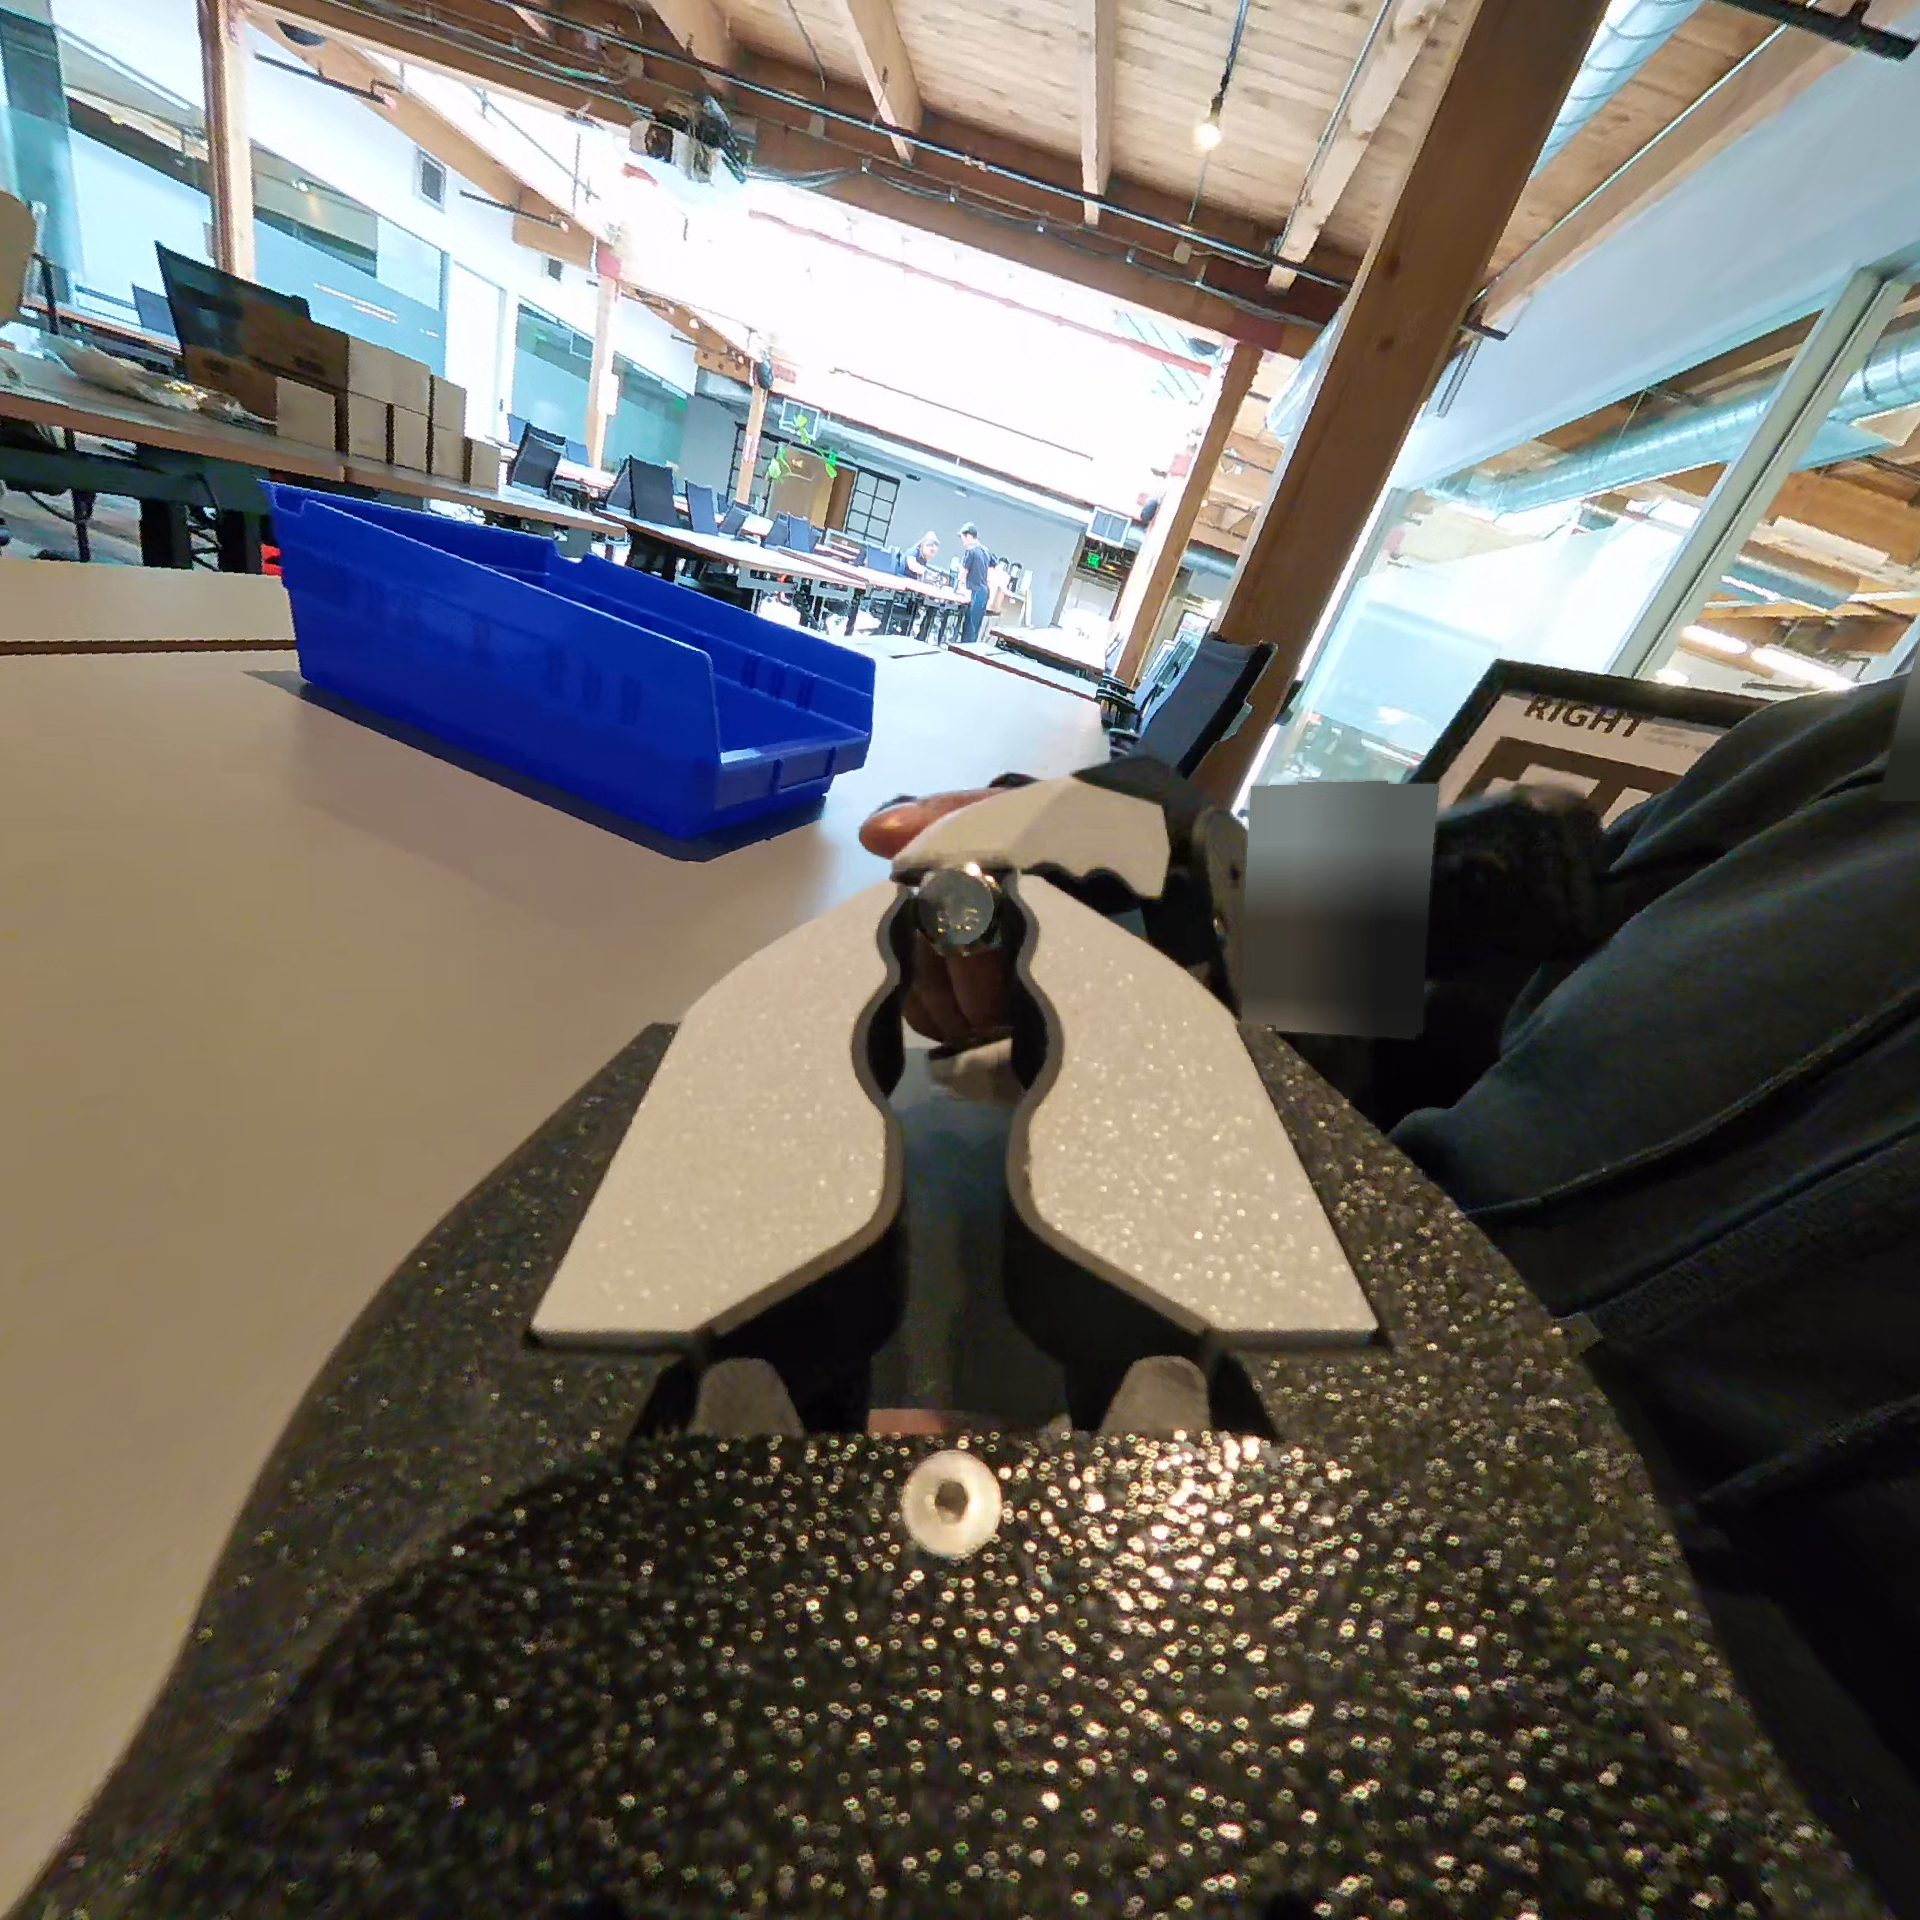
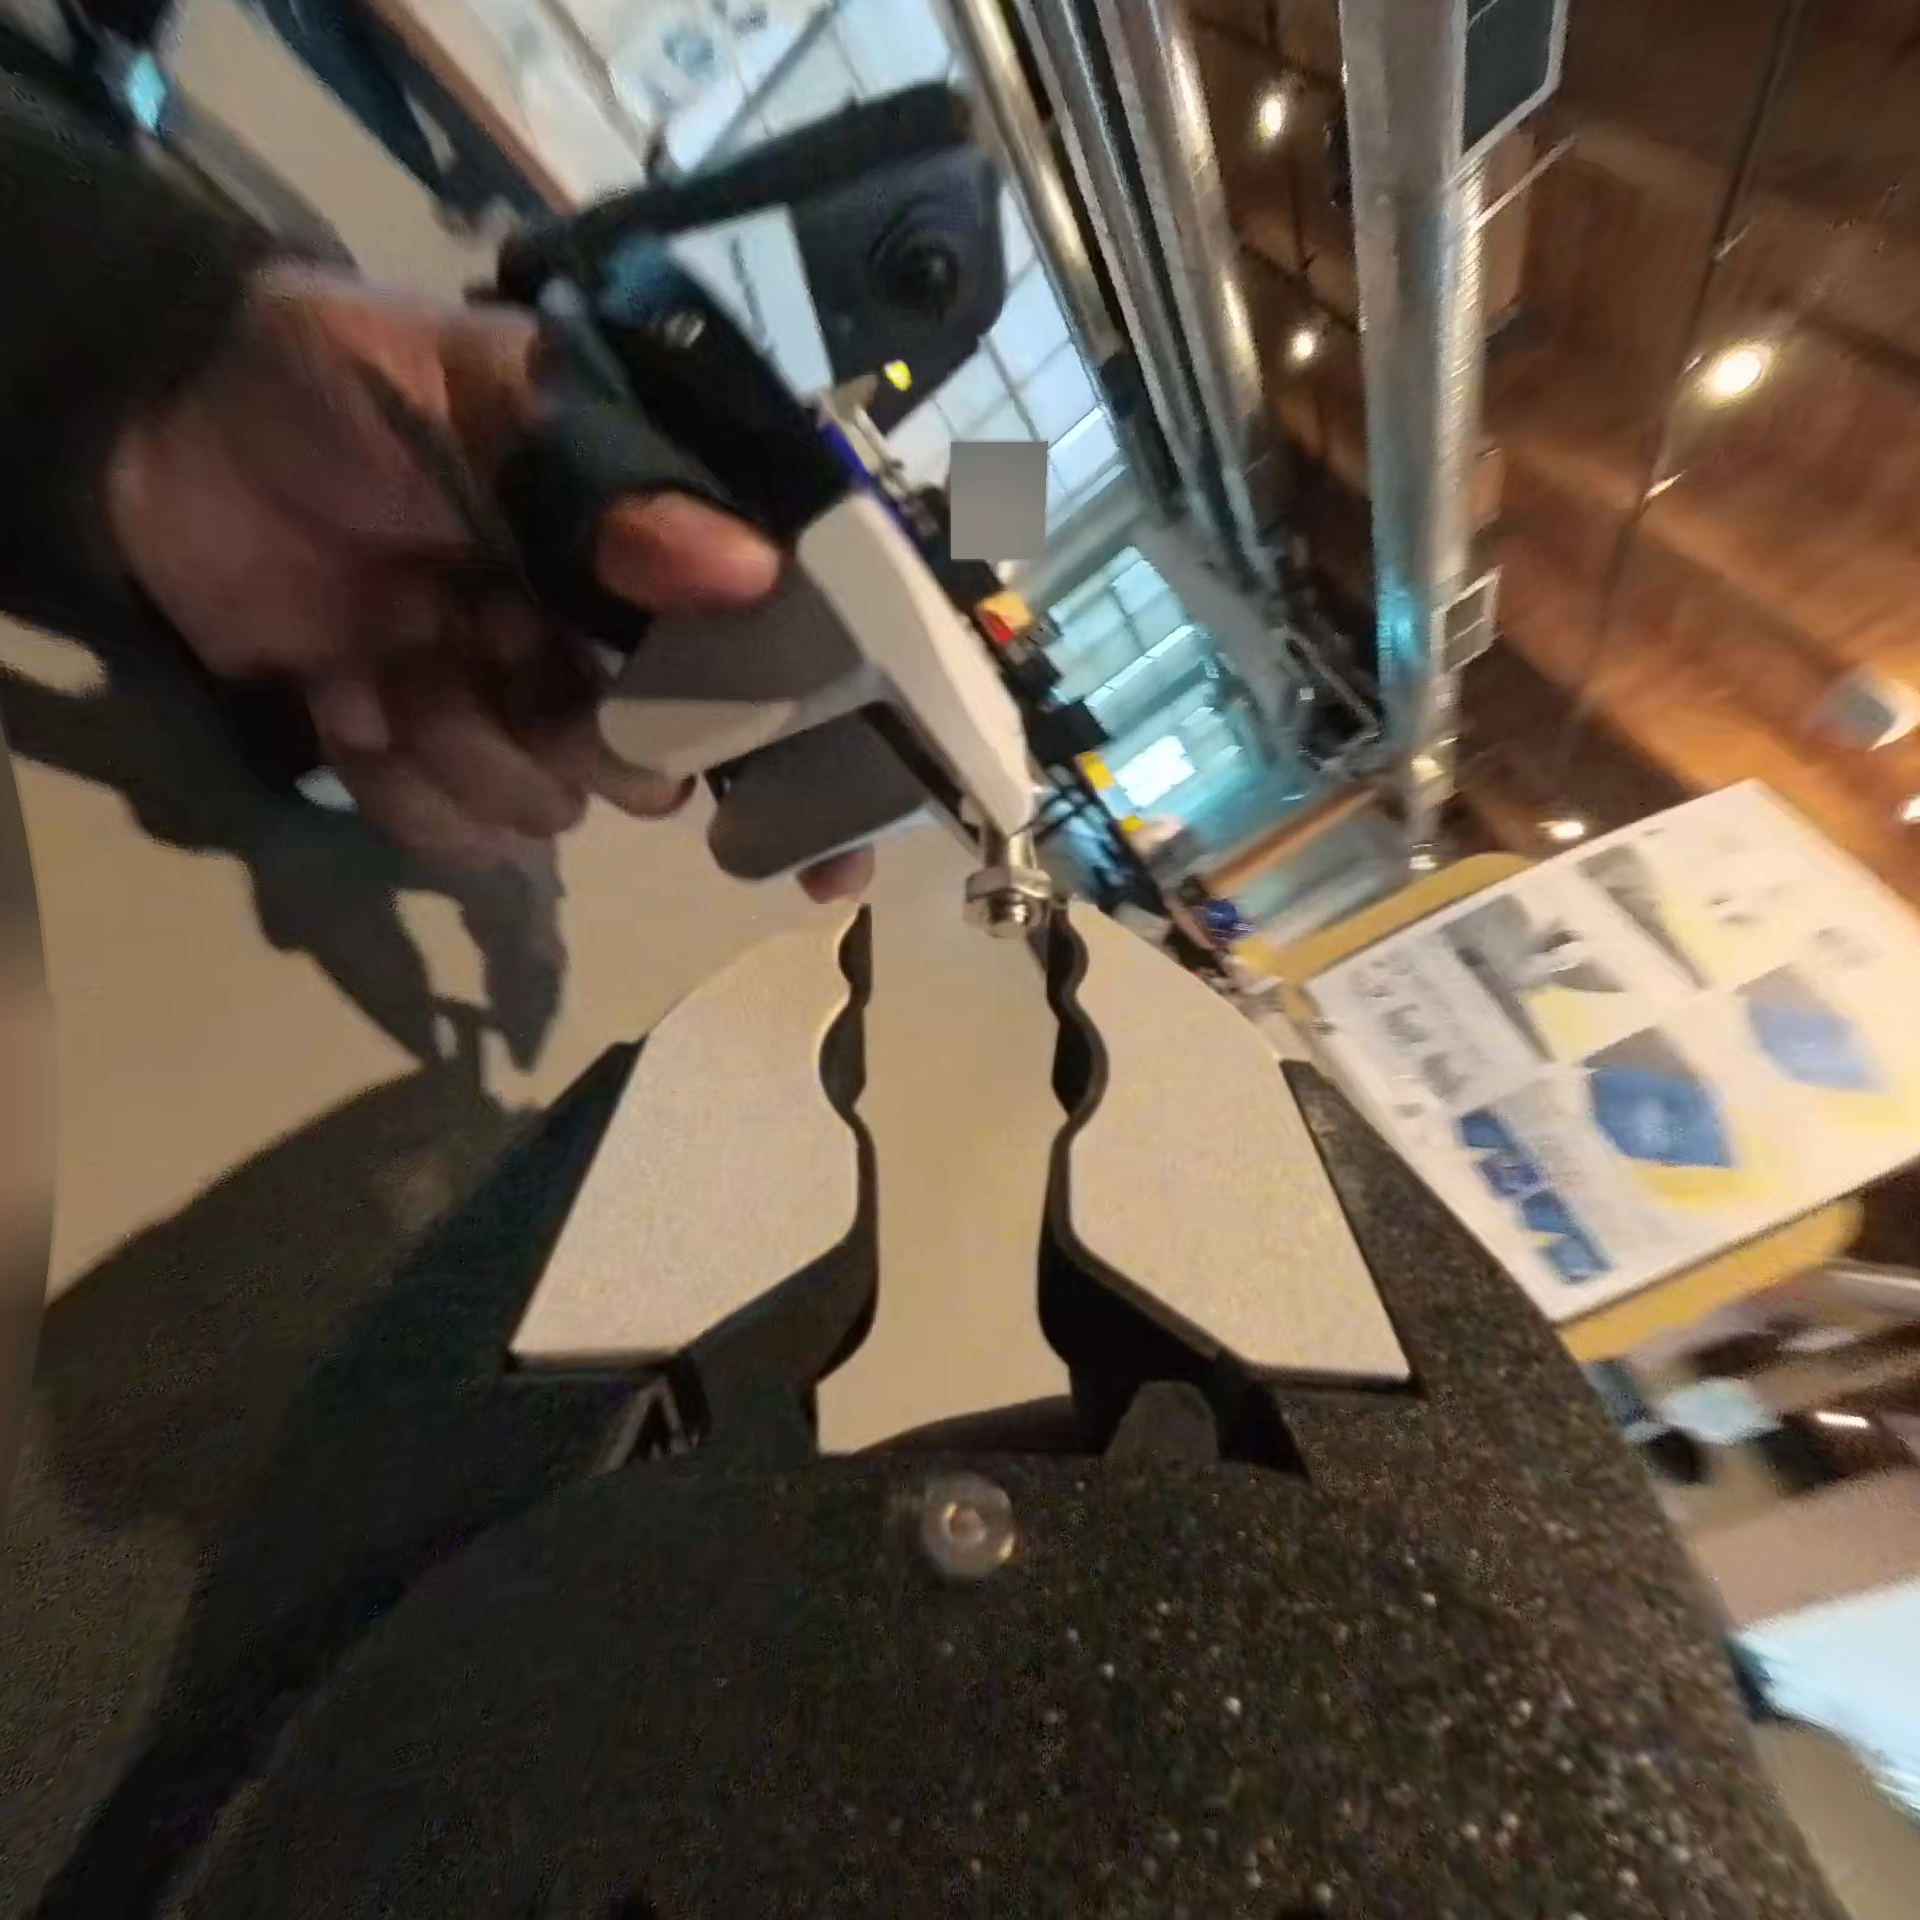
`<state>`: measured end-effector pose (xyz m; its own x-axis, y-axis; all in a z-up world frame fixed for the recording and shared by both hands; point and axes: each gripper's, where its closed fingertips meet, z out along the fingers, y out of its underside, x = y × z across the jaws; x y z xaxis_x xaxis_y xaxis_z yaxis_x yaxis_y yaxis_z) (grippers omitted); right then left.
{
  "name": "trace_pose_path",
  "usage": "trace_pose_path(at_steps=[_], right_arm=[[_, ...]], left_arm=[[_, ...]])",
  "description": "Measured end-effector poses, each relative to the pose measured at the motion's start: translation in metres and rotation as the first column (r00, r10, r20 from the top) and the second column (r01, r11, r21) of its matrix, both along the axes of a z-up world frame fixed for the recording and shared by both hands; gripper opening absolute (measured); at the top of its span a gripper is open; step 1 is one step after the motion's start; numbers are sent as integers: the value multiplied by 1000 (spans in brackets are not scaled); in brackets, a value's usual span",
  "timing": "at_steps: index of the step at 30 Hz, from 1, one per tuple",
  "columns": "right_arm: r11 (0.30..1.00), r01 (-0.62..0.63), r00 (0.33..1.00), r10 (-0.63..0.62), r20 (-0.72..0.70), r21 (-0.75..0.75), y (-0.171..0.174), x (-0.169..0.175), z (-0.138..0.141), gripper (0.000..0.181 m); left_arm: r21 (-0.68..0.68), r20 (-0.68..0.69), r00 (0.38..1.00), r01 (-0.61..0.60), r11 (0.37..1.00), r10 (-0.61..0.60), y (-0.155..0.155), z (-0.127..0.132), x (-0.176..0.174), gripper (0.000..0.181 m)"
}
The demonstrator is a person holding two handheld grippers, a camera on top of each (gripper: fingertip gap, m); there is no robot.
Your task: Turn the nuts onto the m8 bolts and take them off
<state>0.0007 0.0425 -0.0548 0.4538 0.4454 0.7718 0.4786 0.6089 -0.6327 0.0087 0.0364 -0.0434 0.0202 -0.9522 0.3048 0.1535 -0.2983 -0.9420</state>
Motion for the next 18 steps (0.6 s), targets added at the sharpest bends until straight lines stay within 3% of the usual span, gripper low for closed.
trace_pose_path(at_steps=[4, 7, 11, 15, 16, 18], right_arm=[[987, 77, 994, -88, 71, 142, 3, -1, -2, 33], [991, 62, 998, -62, -3, 122, 0, 3, 8, 19], [999, 26, 998, -24, -51, 43, 0, 4, 10, 15], [974, -109, 986, 80, -148, -199, -4, 1, 6, 14], [934, -184, 970, 122, -209, -307, -6, 0, 4, 14], [787, -356, 915, 185, -358, -503, -12, 0, 5, 14]], left_arm=[[-1, -6, 1000, 1, 1000, -1, 0, -1, 1, 15], [9, -31, 1000, -1, 1000, 1, -1, -3, 3, 15], [14, -37, 999, -1, 1000, 1, -2, -4, 4, 15], [18, -34, 999, 5, 1000, -4, -3, -3, 4, 15], [23, -34, 999, 11, 1000, -10, -4, -3, 4, 15], [39, -33, 999, 29, 999, -28, -8, -3, 5, 15]])
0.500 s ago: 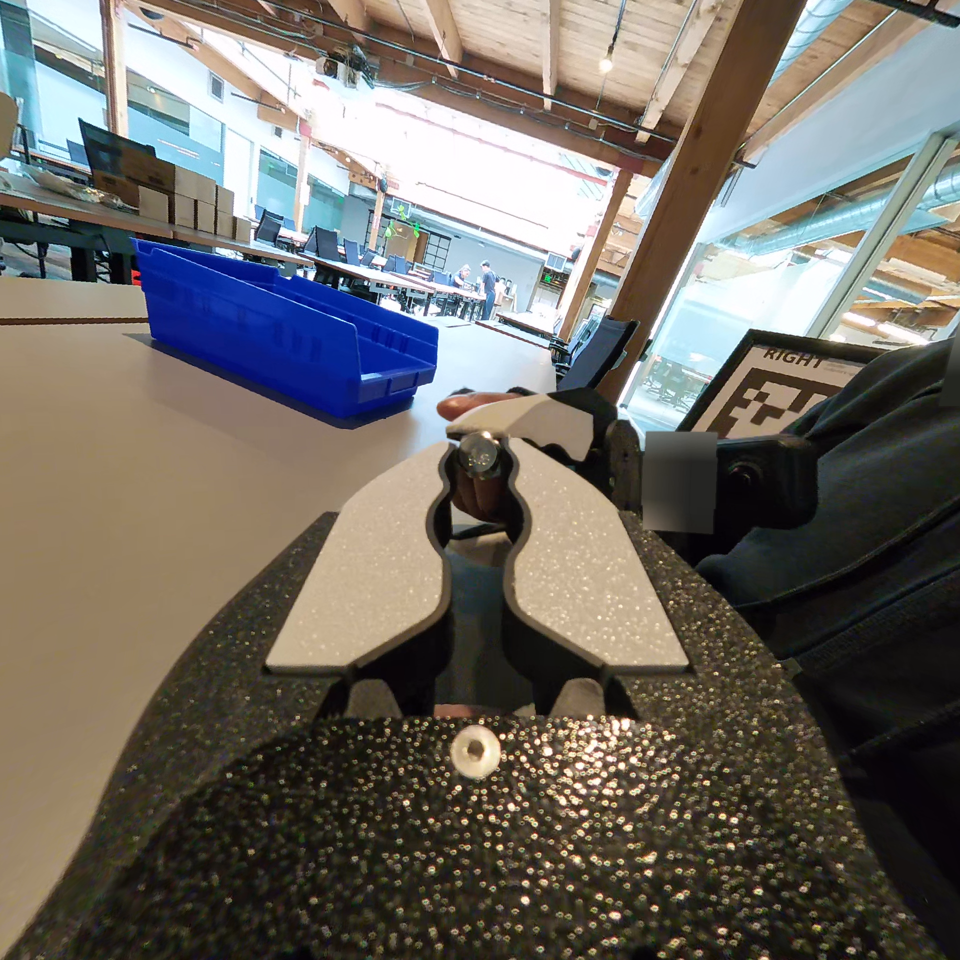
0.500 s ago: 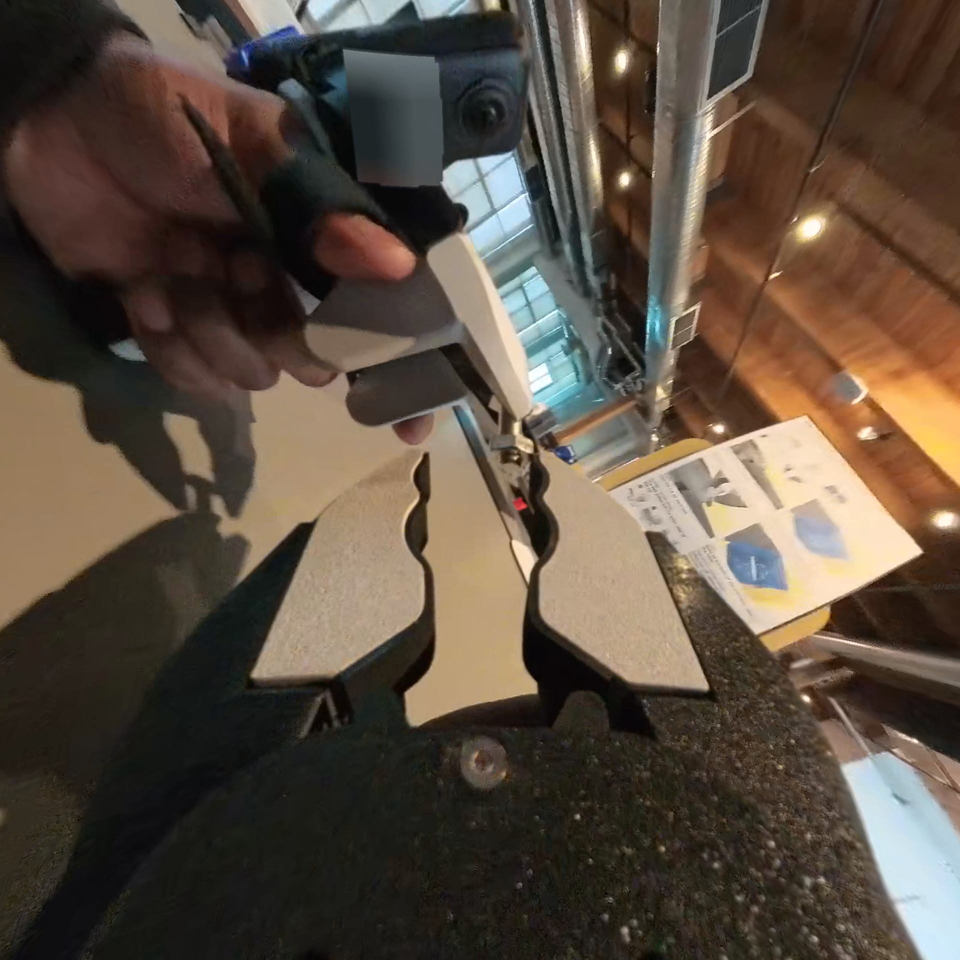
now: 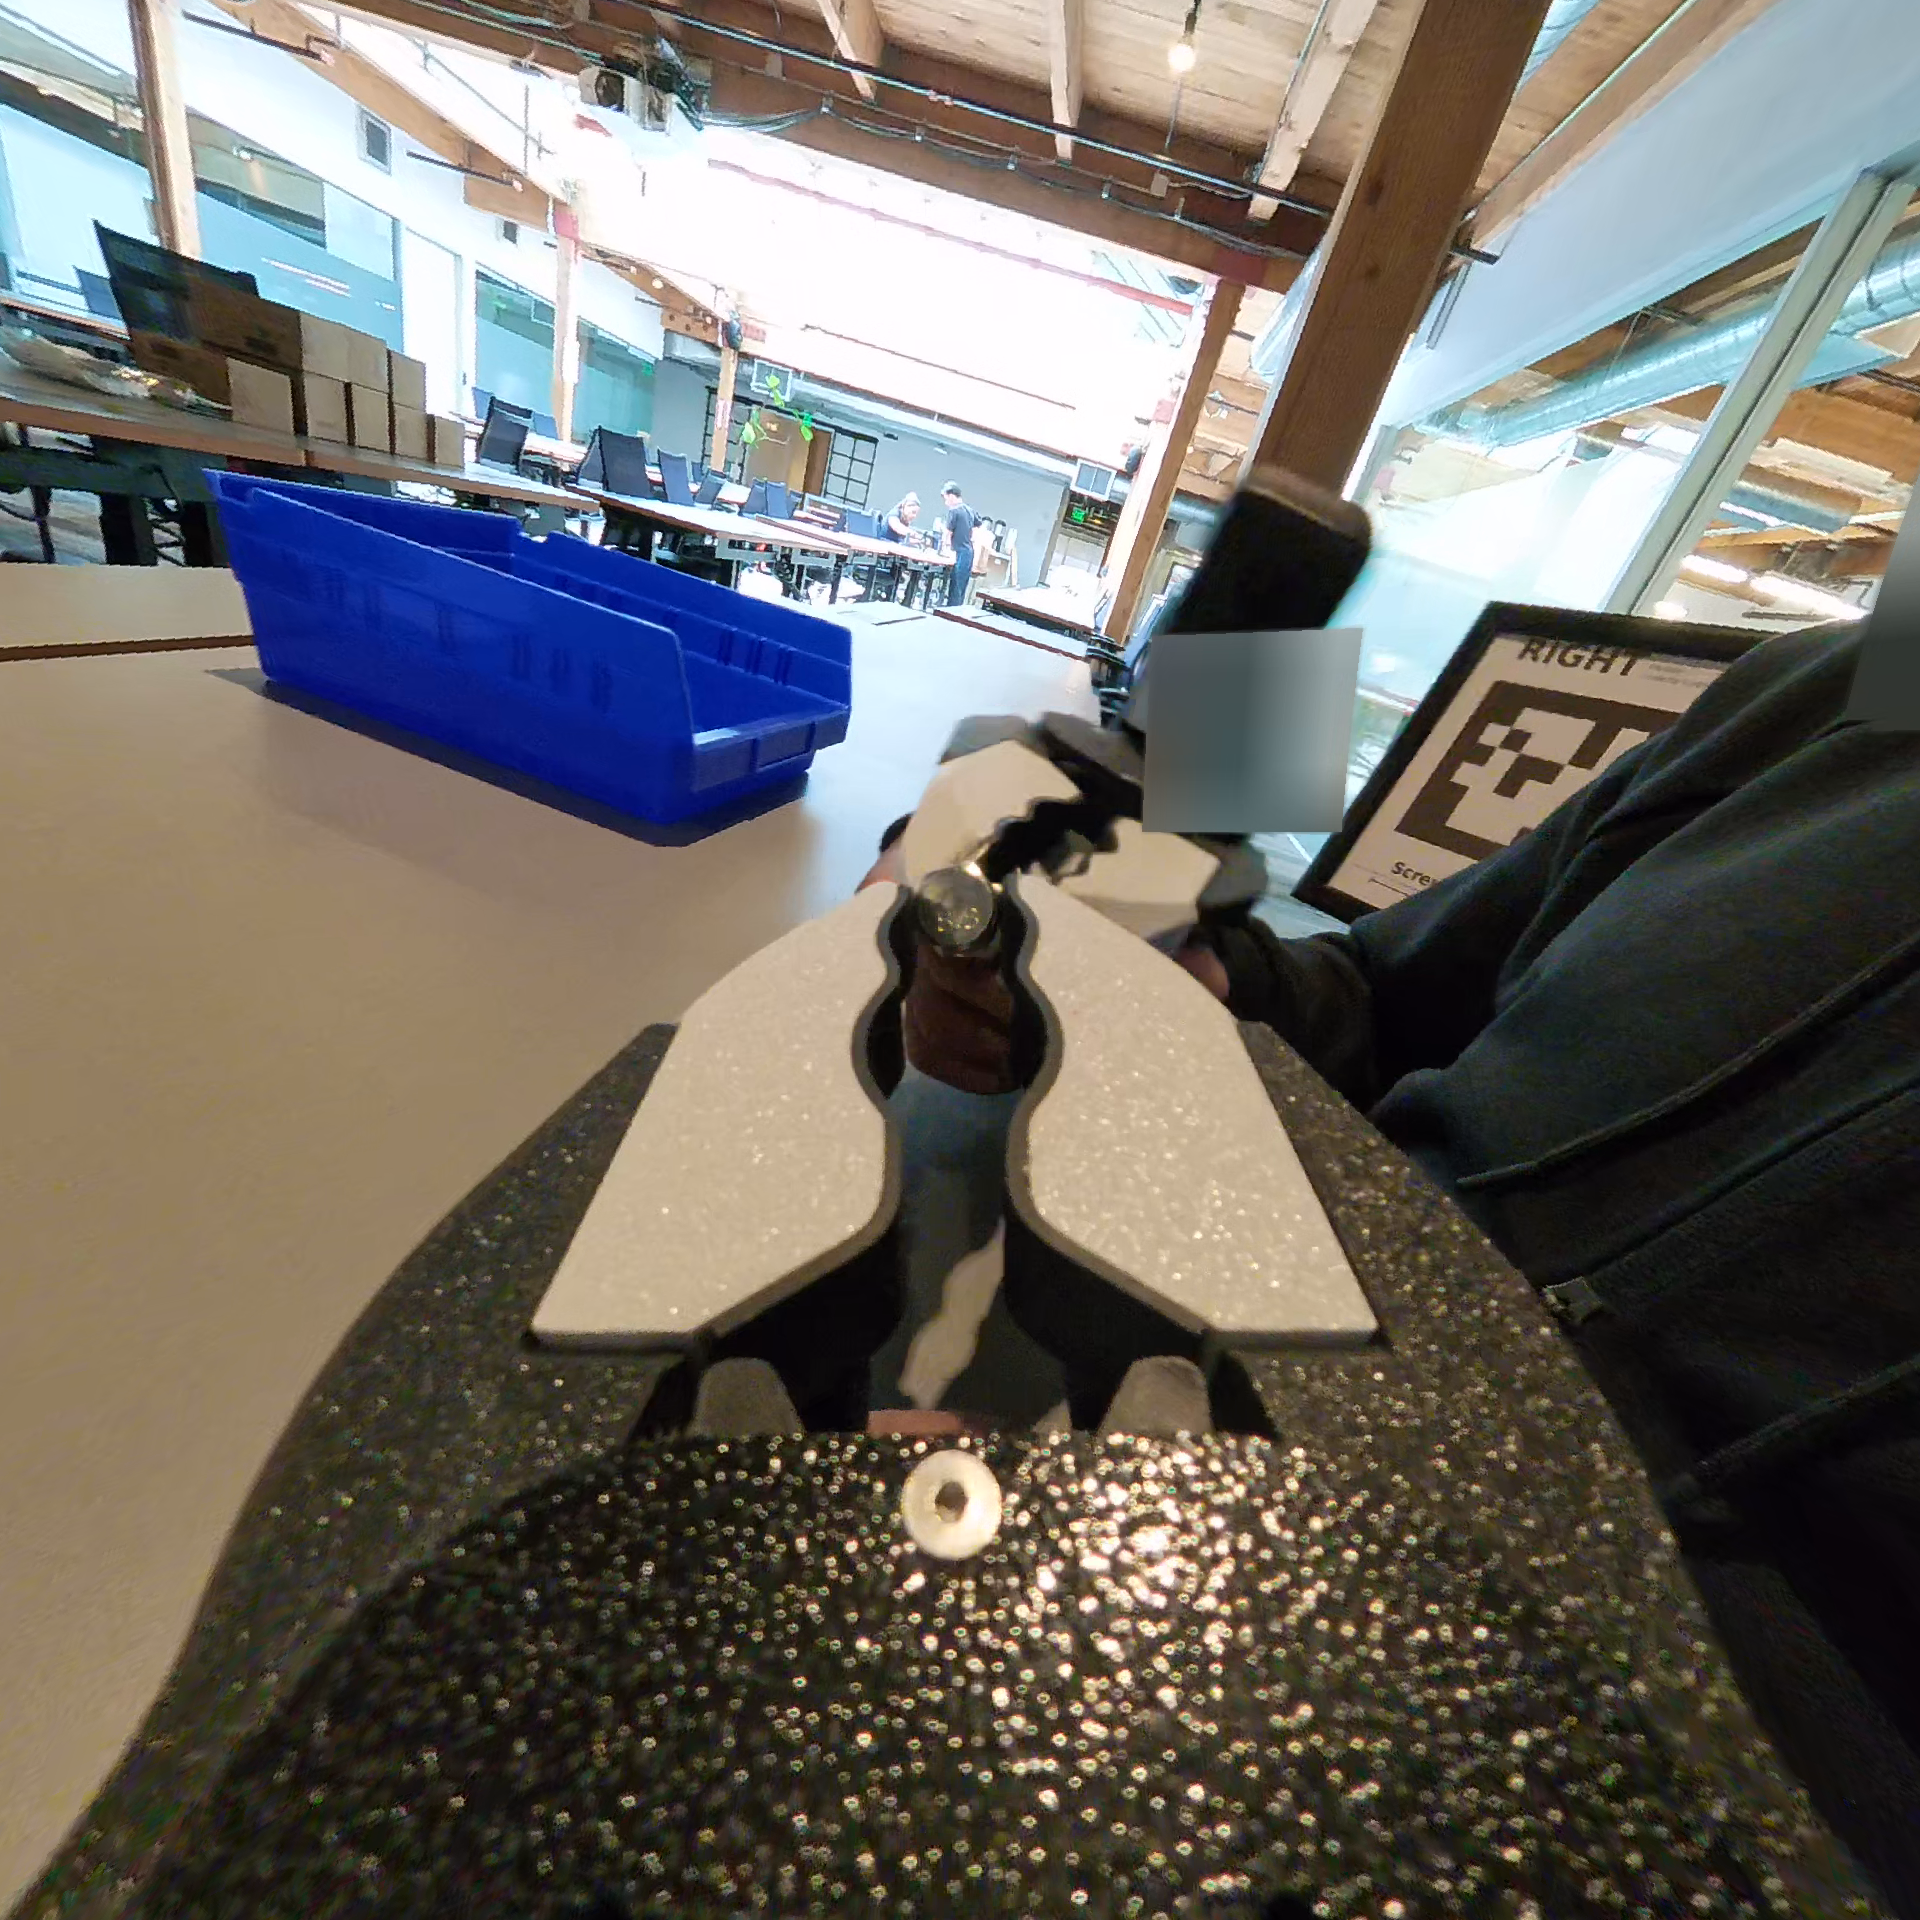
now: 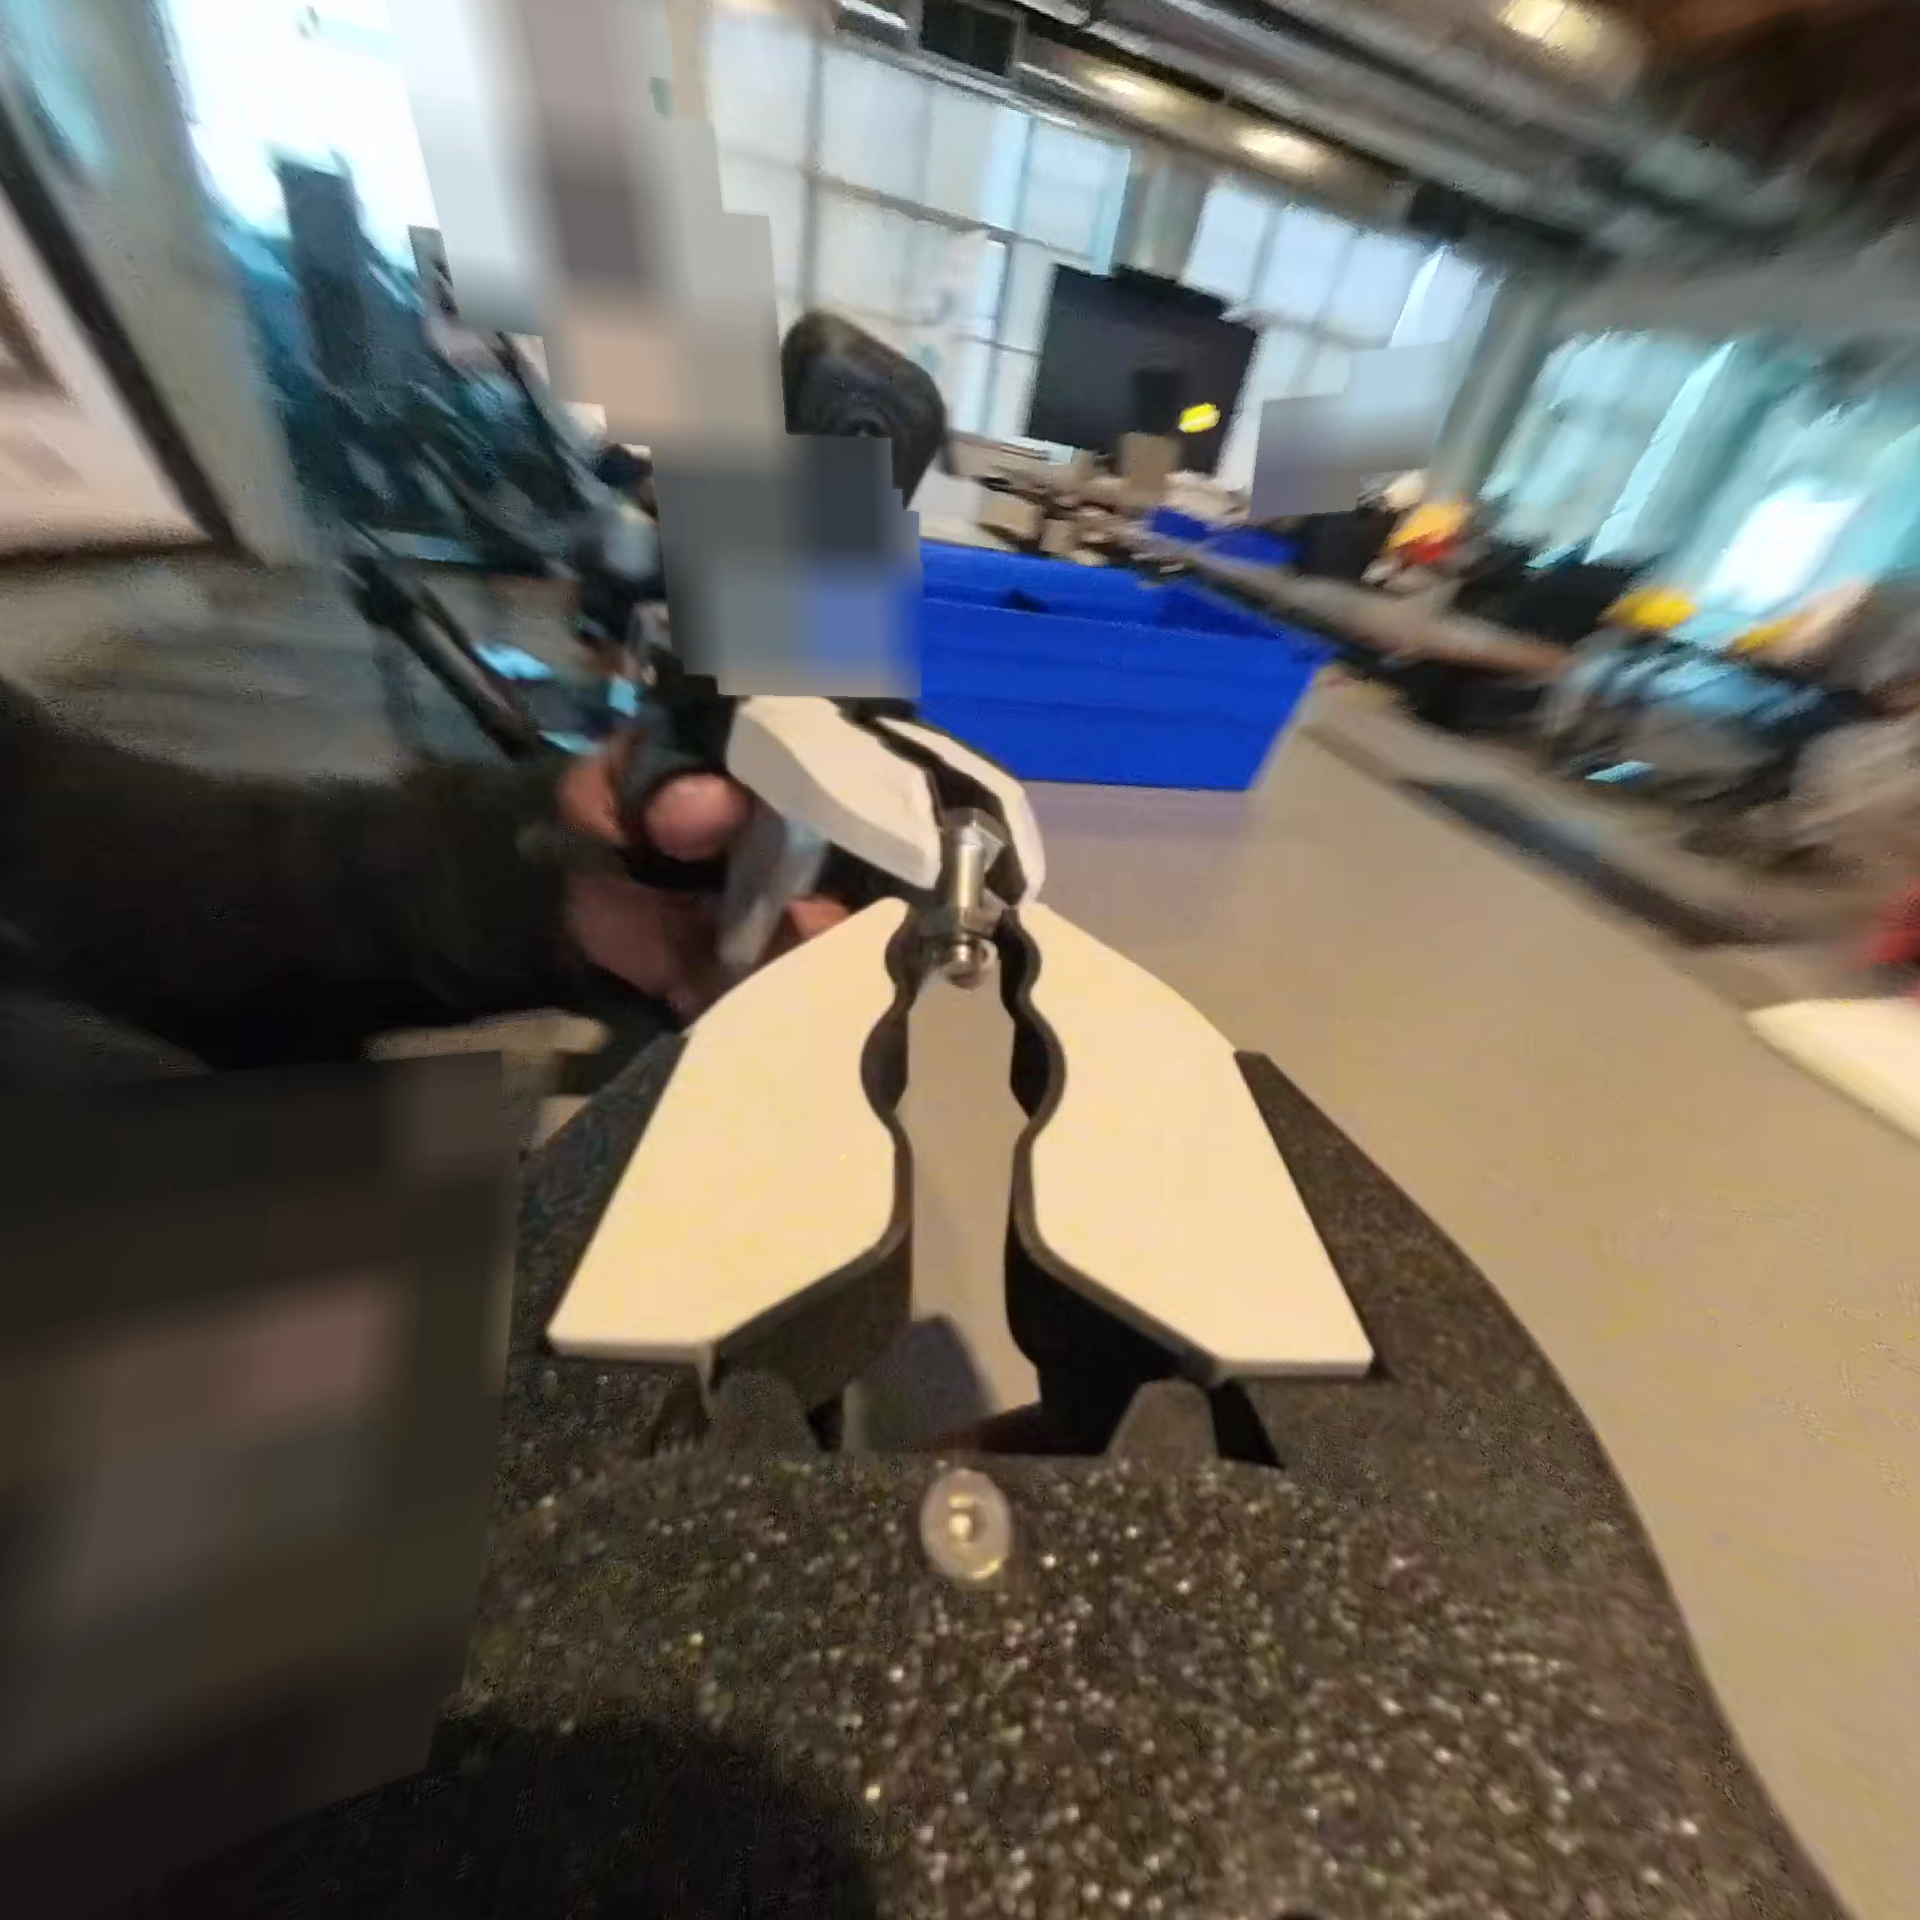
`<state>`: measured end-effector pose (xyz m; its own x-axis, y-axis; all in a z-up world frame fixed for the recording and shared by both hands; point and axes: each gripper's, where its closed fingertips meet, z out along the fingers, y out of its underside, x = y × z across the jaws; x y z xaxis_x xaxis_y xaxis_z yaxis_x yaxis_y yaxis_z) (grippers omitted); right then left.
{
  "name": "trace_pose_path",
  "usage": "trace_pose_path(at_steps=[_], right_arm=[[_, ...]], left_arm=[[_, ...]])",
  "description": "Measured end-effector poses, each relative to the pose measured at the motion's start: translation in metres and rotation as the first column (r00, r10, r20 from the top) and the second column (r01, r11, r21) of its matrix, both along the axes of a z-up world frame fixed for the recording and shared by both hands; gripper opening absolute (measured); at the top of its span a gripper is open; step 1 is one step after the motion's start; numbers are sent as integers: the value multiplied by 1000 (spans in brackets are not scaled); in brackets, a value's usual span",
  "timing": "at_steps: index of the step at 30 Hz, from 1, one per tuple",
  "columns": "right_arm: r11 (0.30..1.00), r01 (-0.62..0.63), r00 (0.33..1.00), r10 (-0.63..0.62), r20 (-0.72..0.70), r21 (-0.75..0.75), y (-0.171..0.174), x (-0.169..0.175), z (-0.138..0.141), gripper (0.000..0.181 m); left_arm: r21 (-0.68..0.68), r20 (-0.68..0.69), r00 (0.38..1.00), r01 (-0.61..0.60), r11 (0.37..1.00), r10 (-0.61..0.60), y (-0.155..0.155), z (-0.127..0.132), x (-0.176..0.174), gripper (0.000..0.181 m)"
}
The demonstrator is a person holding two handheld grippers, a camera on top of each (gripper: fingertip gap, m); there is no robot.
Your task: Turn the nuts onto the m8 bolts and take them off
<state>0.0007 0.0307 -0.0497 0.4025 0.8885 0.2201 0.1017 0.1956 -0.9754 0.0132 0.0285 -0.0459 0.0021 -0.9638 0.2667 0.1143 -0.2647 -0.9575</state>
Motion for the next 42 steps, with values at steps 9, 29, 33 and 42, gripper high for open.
trace_pose_path(at_steps=[9, 29, 33, 42], right_arm=[[946, 128, 986, -153, 62, 298, 4, 1, 7, 30], [998, -13, 1000, 11, -22, -57, 2, 0, -1, 16], [988, 78, 997, -81, 18, 137, 4, 1, 5, 29], [675, 196, 877, -445, 180, 712, 10, -3, -4, 23]], left_arm=[[-16, -1, 1000, -23, 1000, 23, 4, 0, -1, 15], [-13, -5, 1000, -8, 1000, 8, 2, -1, 0, 15], [-27, 6, 1000, -20, 999, 20, 5, 0, -2, 15], [-37, 7, 1000, -27, 999, 28, 7, 0, -2, 15]])
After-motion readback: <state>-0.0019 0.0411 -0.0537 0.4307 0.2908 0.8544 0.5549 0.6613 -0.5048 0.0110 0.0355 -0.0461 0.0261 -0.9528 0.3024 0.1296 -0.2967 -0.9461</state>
